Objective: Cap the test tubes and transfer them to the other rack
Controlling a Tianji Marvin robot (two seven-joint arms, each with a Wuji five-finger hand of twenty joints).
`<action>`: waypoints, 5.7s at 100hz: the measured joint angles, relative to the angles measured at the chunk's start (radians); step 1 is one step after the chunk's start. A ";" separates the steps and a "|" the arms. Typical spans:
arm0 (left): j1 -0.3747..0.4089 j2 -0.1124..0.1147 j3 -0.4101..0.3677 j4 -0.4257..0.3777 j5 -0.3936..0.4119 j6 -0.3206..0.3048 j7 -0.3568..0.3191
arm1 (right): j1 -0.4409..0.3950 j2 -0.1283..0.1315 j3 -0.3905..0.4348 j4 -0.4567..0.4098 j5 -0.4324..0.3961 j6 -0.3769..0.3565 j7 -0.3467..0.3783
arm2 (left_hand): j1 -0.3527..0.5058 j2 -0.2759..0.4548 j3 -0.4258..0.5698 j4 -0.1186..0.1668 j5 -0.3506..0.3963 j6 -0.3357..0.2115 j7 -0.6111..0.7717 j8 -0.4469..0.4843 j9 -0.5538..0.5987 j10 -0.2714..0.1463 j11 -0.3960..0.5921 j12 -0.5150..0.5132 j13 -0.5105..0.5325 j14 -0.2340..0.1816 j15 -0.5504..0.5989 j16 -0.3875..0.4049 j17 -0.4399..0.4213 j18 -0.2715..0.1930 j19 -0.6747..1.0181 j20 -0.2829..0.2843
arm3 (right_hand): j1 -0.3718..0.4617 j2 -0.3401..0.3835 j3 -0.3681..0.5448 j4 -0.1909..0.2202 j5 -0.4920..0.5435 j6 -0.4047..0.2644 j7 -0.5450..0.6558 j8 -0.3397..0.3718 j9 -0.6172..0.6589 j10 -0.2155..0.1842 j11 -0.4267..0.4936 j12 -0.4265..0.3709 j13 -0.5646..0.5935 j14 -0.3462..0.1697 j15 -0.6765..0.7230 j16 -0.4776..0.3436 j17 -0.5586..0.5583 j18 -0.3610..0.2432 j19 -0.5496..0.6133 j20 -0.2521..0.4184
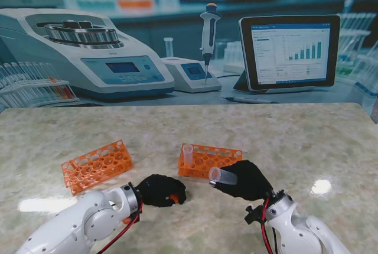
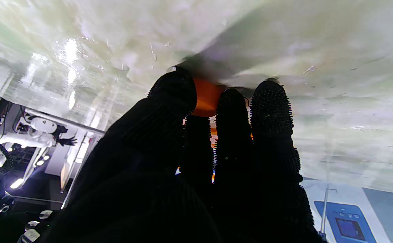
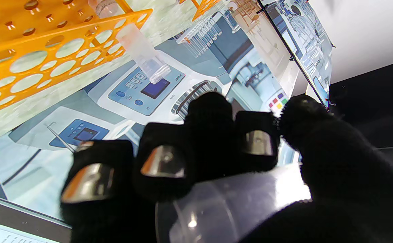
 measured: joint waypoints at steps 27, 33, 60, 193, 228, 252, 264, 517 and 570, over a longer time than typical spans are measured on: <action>-0.005 0.000 0.000 0.003 -0.011 -0.008 -0.007 | 0.000 0.000 -0.001 0.000 0.005 0.000 0.002 | 0.015 -0.010 0.000 0.001 0.011 0.003 0.000 -0.003 0.000 0.015 0.000 -0.009 0.000 0.009 -0.014 0.006 0.000 0.003 0.000 -0.012 | 0.000 0.000 0.000 0.000 0.000 0.000 0.000 0.000 0.000 0.000 0.000 0.000 0.000 0.000 0.000 0.000 0.000 0.000 0.000 0.000; -0.005 0.000 -0.002 0.003 -0.011 -0.009 -0.008 | 0.000 0.000 -0.001 0.000 0.006 0.000 0.002 | 0.016 -0.011 0.001 0.001 0.015 0.003 0.000 -0.003 0.001 0.016 0.000 -0.013 0.000 0.010 -0.020 0.007 0.000 0.003 -0.001 -0.017 | 0.000 0.000 0.000 0.000 0.000 0.000 0.000 0.000 0.000 0.000 0.000 0.000 0.000 0.000 0.000 0.000 0.000 0.000 0.000 0.000; -0.004 0.000 -0.008 0.002 -0.013 -0.017 -0.009 | 0.001 0.000 -0.002 0.000 0.009 0.000 0.004 | 0.029 -0.013 0.012 0.001 0.019 0.012 0.000 -0.003 0.001 0.029 -0.004 -0.023 0.000 0.025 -0.060 0.006 -0.004 0.015 -0.028 -0.027 | 0.000 0.000 0.000 0.000 0.000 0.000 0.000 0.000 0.000 0.000 0.000 0.000 0.000 0.000 0.000 0.000 0.000 0.000 0.000 0.000; 0.044 -0.010 -0.094 -0.110 -0.057 -0.060 -0.016 | 0.003 0.000 -0.003 0.000 0.020 0.001 0.008 | 0.047 -0.020 0.035 0.011 0.030 0.025 0.000 -0.003 0.001 0.036 -0.004 -0.040 0.000 0.043 -0.118 0.006 -0.022 0.046 -0.137 -0.096 | 0.000 0.000 0.000 0.000 0.000 0.000 0.000 0.009 0.000 0.000 0.000 0.000 0.000 0.000 0.000 0.000 0.000 0.000 0.000 0.000; 0.055 -0.019 -0.114 -0.129 -0.108 -0.066 -0.014 | 0.004 0.000 -0.003 0.000 0.024 0.000 0.013 | 0.049 -0.020 0.035 0.011 0.030 0.025 0.000 -0.003 0.001 0.037 -0.005 -0.040 0.000 0.044 -0.120 0.015 -0.022 0.046 -0.139 -0.100 | 0.000 0.000 0.000 0.000 0.000 0.000 0.000 0.010 0.000 0.000 0.000 0.000 0.000 0.000 0.000 0.000 0.000 0.000 0.000 0.000; 0.064 -0.026 -0.128 -0.135 -0.145 -0.072 -0.005 | 0.006 0.000 -0.004 0.001 0.025 0.000 0.014 | 0.064 -0.020 0.035 0.011 0.030 0.036 0.000 -0.003 0.000 0.041 -0.008 -0.048 0.000 0.055 -0.144 0.027 -0.022 0.055 -0.152 -0.100 | 0.000 0.000 0.000 0.000 0.000 0.000 0.000 0.010 0.000 0.000 0.000 0.000 0.000 0.000 0.000 0.000 0.000 0.000 0.000 0.000; 0.071 -0.030 -0.136 -0.140 -0.172 -0.078 0.002 | 0.007 0.000 -0.004 0.001 0.025 0.000 0.015 | 0.066 -0.020 0.035 0.011 0.030 0.037 0.000 -0.004 0.000 0.041 -0.010 -0.056 0.000 0.055 -0.146 0.028 -0.026 0.059 -0.159 -0.100 | 0.000 0.000 0.000 0.000 0.000 0.000 0.000 0.010 0.000 0.000 0.000 0.000 0.000 0.000 0.000 0.000 0.000 0.000 0.000 0.000; 0.168 -0.077 -0.229 -0.315 -0.358 -0.196 0.109 | 0.078 0.009 -0.071 0.047 0.065 0.019 0.079 | 0.077 -0.016 0.035 0.011 0.030 0.048 -0.001 -0.013 0.000 0.050 -0.019 -0.056 0.000 0.063 -0.164 0.054 -0.029 0.068 -0.175 -0.101 | 0.000 0.000 0.000 0.000 0.000 0.000 -0.007 0.011 0.000 0.000 0.000 0.000 0.000 0.000 0.000 0.000 0.000 0.000 0.000 0.000; 0.203 -0.079 -0.233 -0.340 -0.405 -0.224 0.102 | 0.097 0.009 -0.075 0.066 0.070 0.041 0.080 | 0.077 -0.015 0.035 0.011 0.030 0.048 -0.001 -0.013 0.000 0.050 -0.019 -0.056 0.000 0.063 -0.165 0.054 -0.029 0.069 -0.175 -0.101 | 0.000 0.000 0.000 0.000 0.000 0.000 -0.007 0.011 0.000 0.000 -0.001 0.000 0.000 0.000 0.000 0.000 0.000 0.000 0.000 0.000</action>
